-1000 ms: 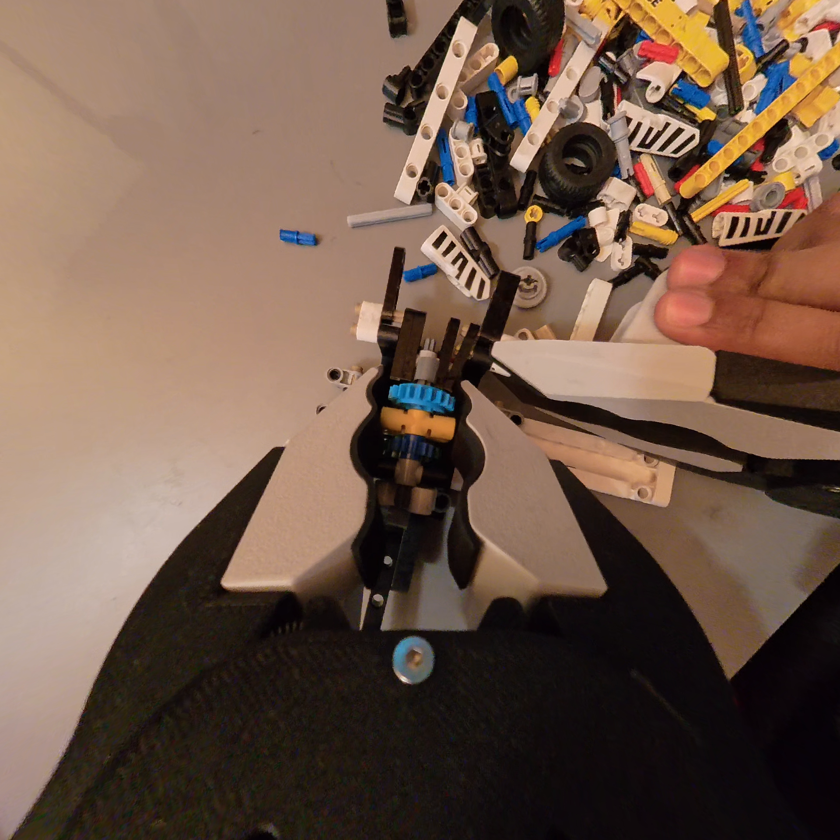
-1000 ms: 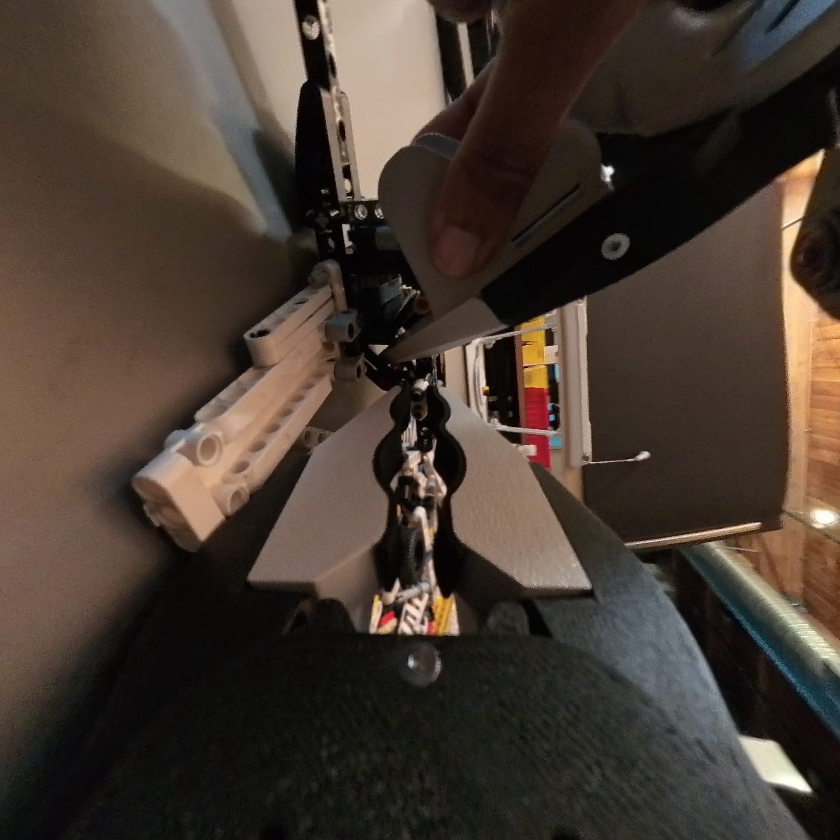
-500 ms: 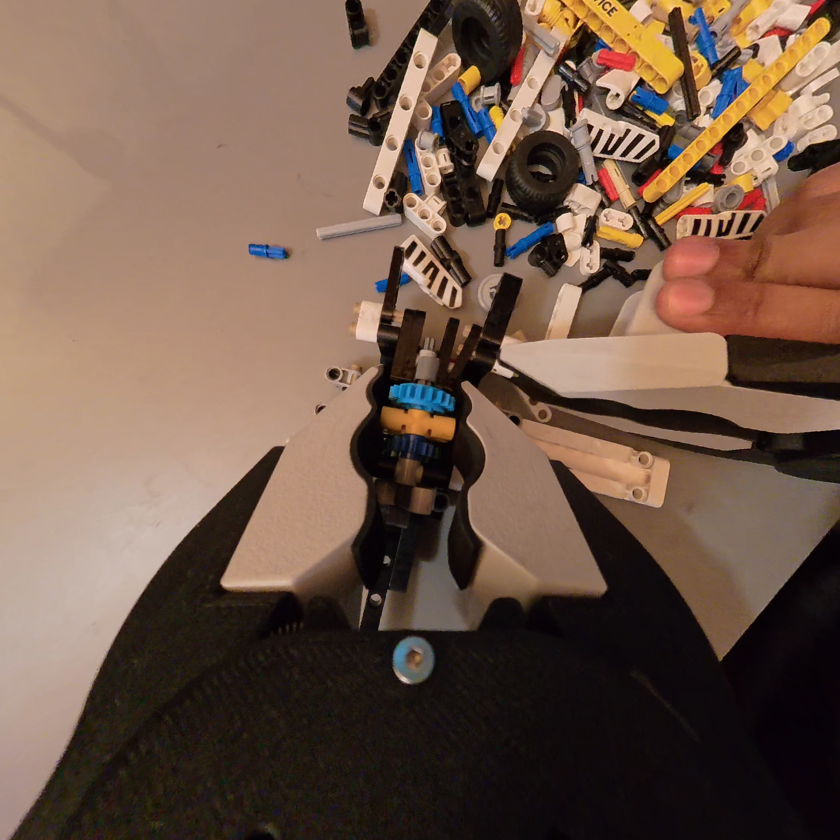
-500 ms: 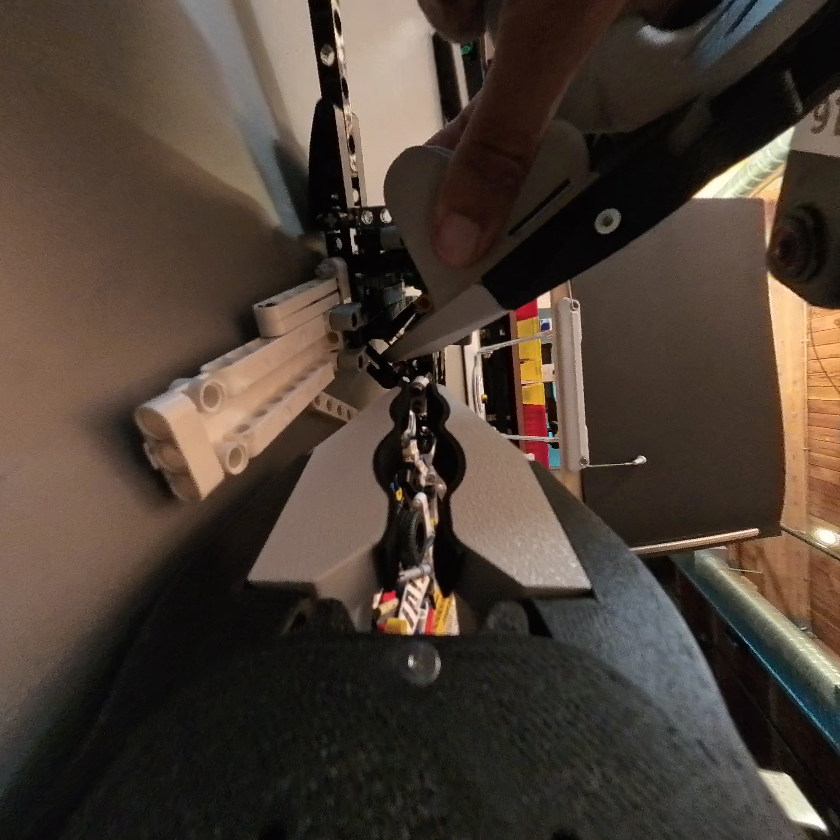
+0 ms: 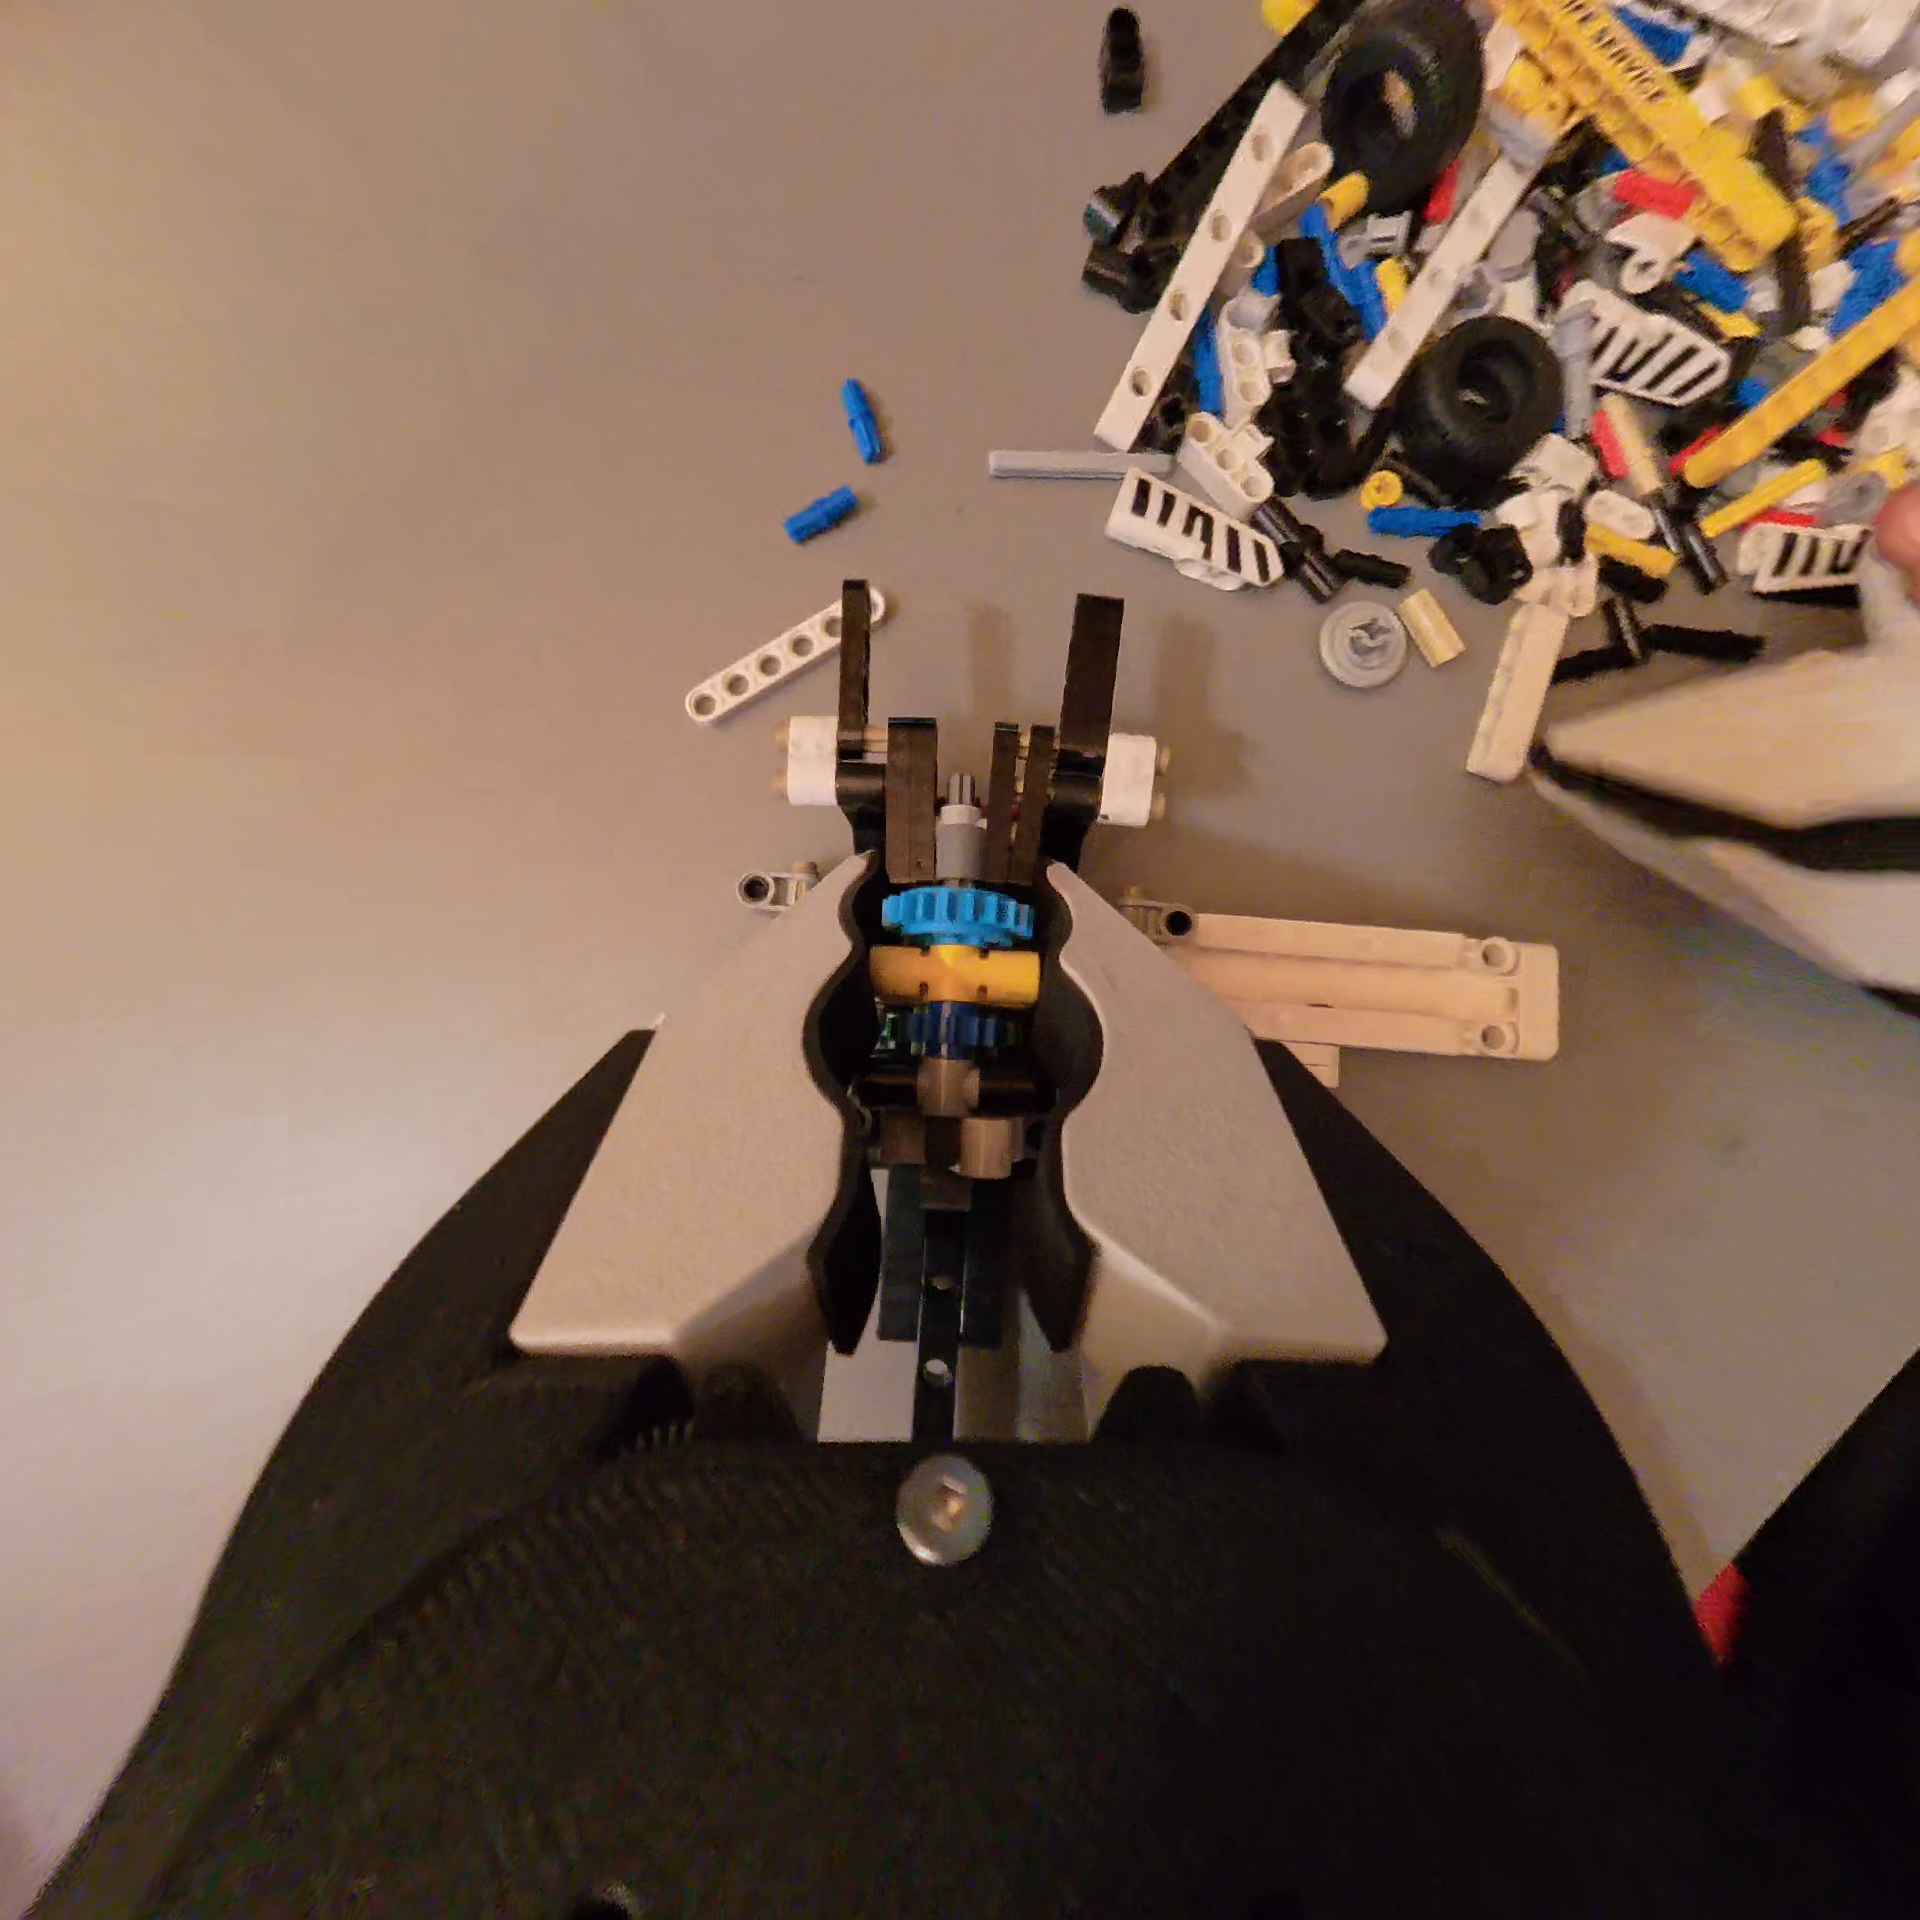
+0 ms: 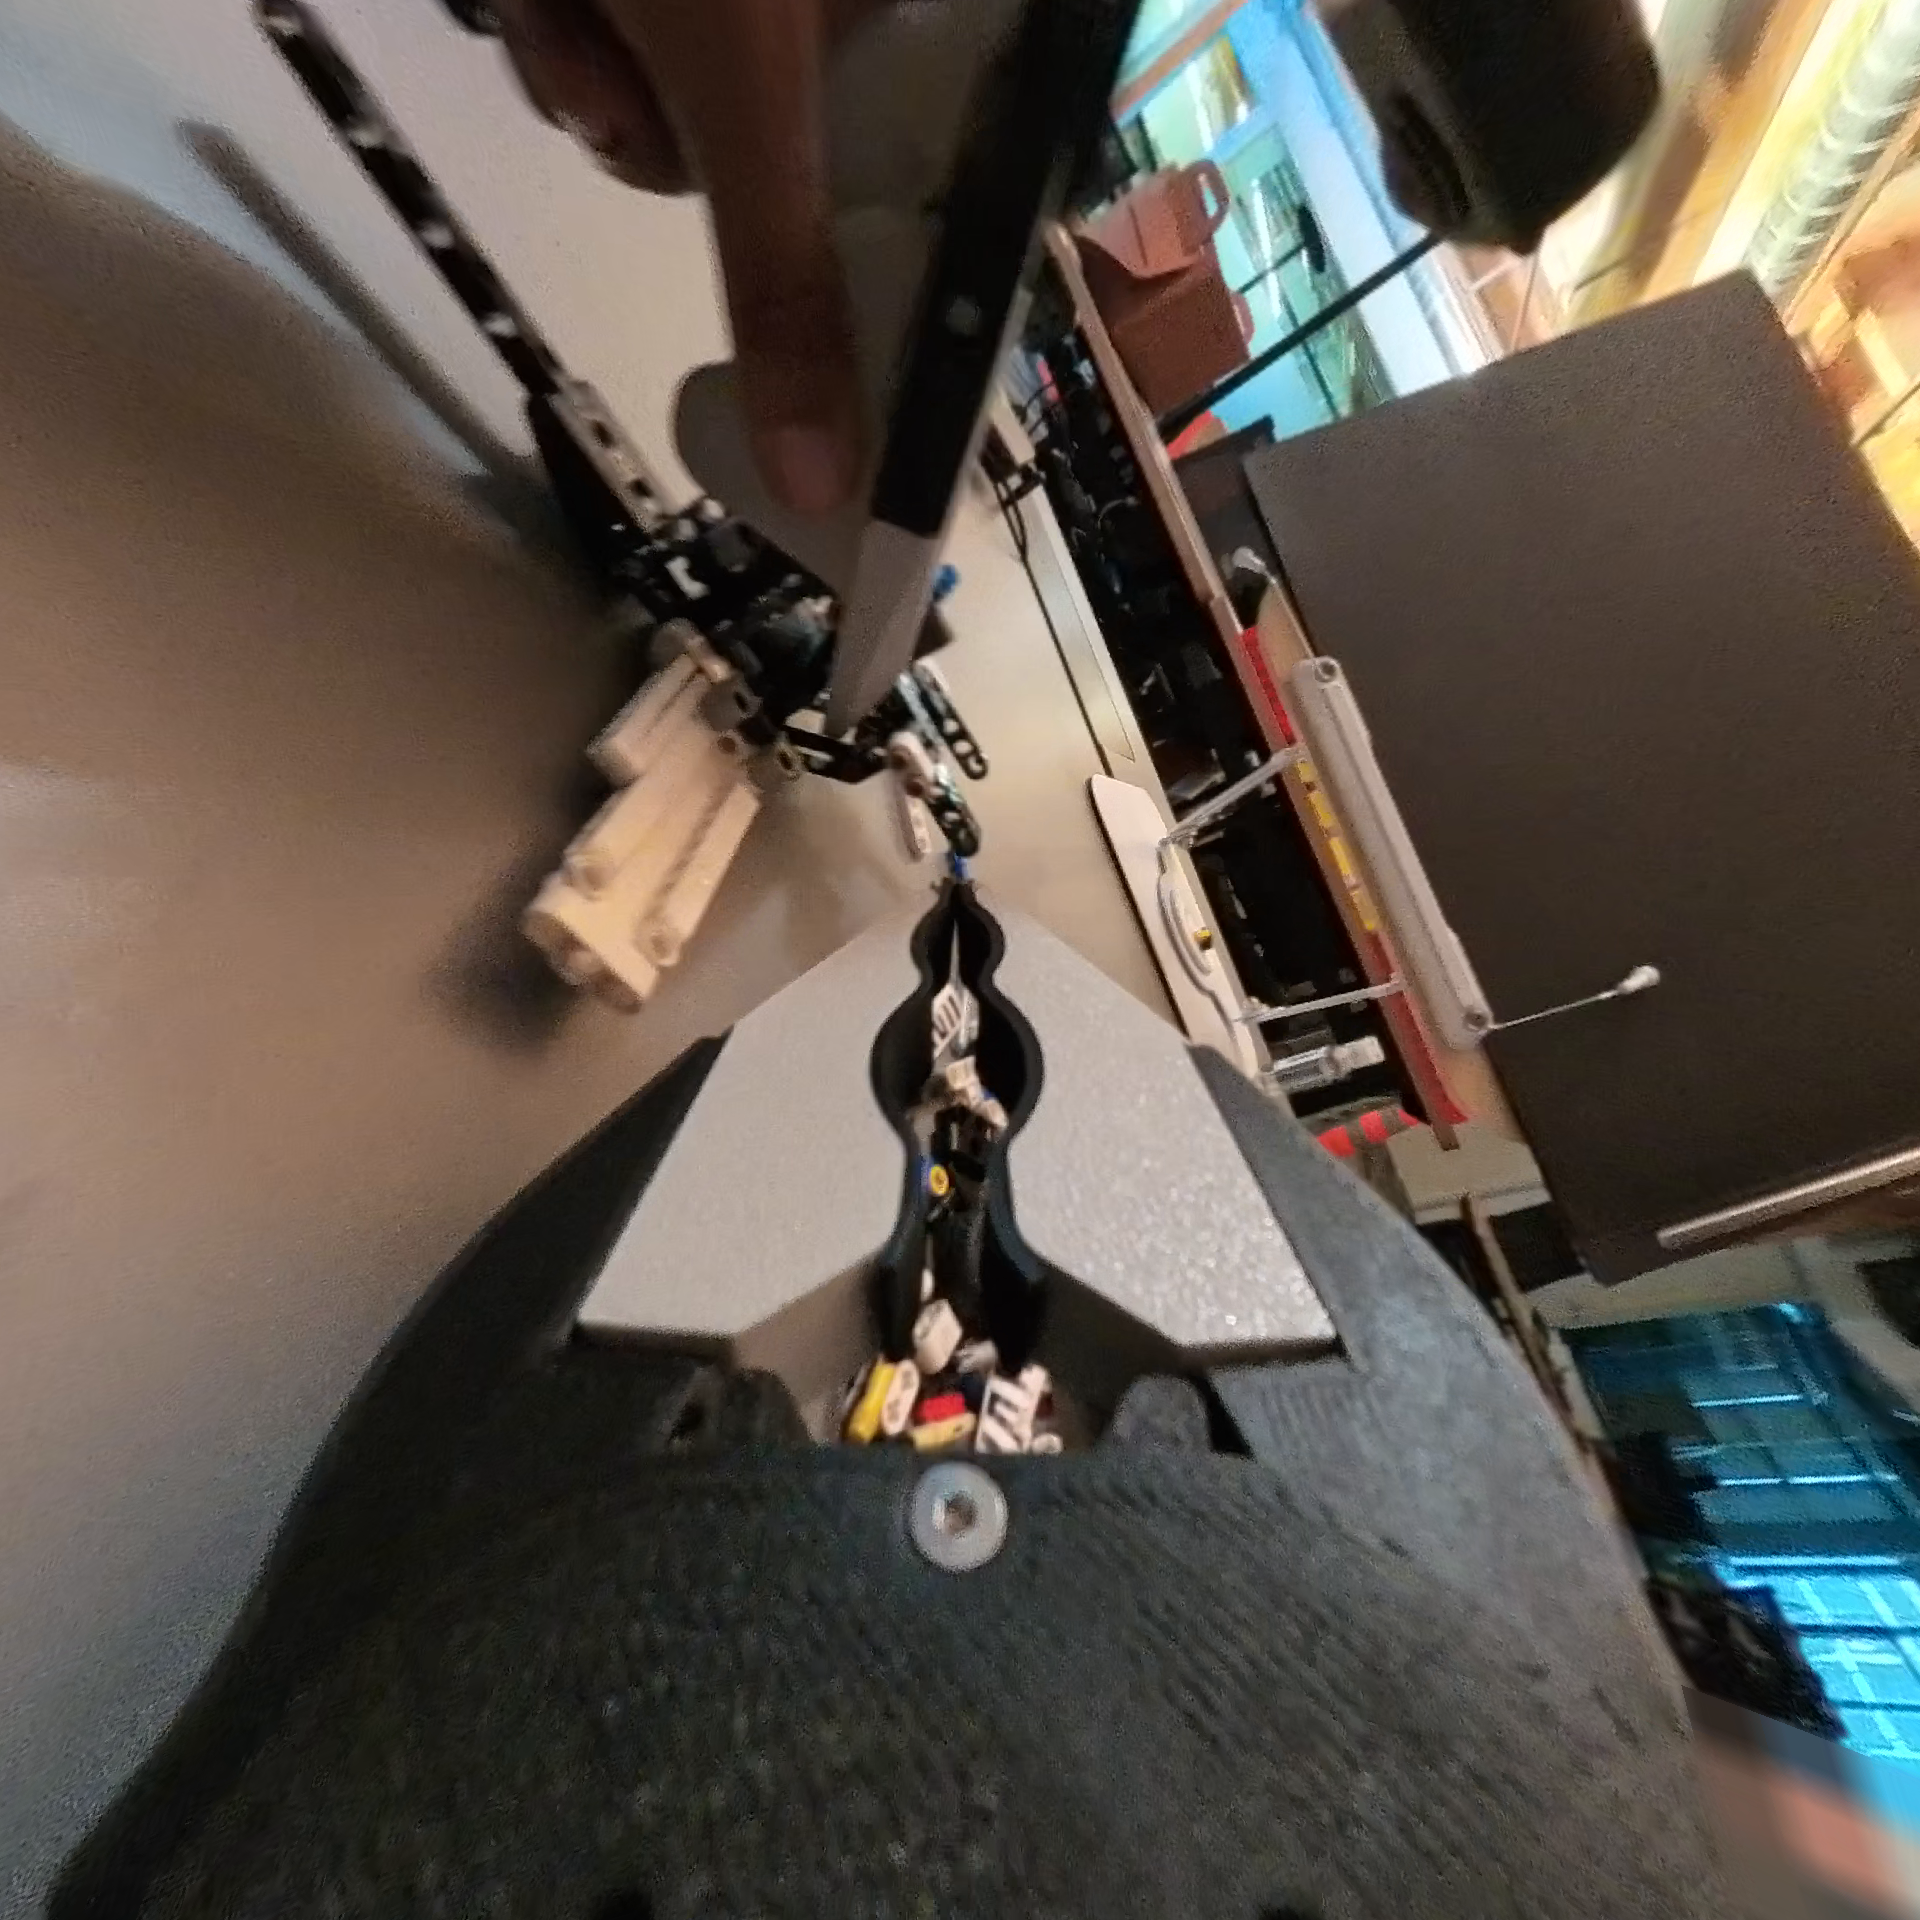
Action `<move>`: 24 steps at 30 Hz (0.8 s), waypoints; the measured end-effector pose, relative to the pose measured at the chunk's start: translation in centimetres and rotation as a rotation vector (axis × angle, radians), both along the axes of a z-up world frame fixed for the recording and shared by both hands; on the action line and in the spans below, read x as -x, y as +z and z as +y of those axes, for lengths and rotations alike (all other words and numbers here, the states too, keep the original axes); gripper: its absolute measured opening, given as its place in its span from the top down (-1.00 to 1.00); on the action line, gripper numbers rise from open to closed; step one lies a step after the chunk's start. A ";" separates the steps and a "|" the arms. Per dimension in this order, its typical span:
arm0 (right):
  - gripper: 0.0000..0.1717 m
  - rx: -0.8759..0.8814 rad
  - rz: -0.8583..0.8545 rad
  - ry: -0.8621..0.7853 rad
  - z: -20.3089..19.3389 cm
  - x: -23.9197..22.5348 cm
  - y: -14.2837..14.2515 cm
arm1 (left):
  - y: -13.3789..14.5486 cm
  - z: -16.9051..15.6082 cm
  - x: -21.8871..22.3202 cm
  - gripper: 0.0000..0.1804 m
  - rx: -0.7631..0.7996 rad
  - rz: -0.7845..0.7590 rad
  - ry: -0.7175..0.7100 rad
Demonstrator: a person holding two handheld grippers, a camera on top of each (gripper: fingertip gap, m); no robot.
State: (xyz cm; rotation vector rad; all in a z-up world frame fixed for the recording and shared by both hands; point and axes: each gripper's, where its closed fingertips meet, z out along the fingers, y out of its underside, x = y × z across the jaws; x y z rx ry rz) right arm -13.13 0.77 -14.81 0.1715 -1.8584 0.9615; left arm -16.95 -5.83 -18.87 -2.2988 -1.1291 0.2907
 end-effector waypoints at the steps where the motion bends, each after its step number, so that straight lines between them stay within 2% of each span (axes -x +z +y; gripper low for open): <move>1: 1.00 0.012 -0.009 -0.002 -0.1 0.6 0.2 | 0.1 -0.2 -0.1 0.71 -0.004 0.013 -0.010; 4: 0.90 -0.037 0.018 0.014 -1.1 1.7 -0.1 | 0.2 0.1 -0.7 0.71 -0.011 0.041 -0.076; 8: 0.74 -0.197 0.115 0.046 -2.7 2.3 -1.6 | 0.0 0.5 -1.1 0.71 0.038 0.045 -0.118; 14: 0.81 -0.345 0.382 0.092 -4.2 2.4 -2.2 | -0.3 0.7 -1.2 0.71 0.047 -0.005 -0.149; 16: 0.93 -0.391 0.430 0.086 -4.5 2.6 -2.6 | -0.4 0.6 -1.1 0.71 0.049 -0.015 -0.153; 21: 0.94 -0.365 0.369 0.073 -4.6 2.6 -2.5 | -0.2 0.7 -1.2 0.71 0.004 -0.038 -0.189; 24: 0.94 -0.366 0.341 0.066 -4.6 2.5 -2.5 | 0.0 0.9 -0.8 0.71 -0.007 0.012 -0.168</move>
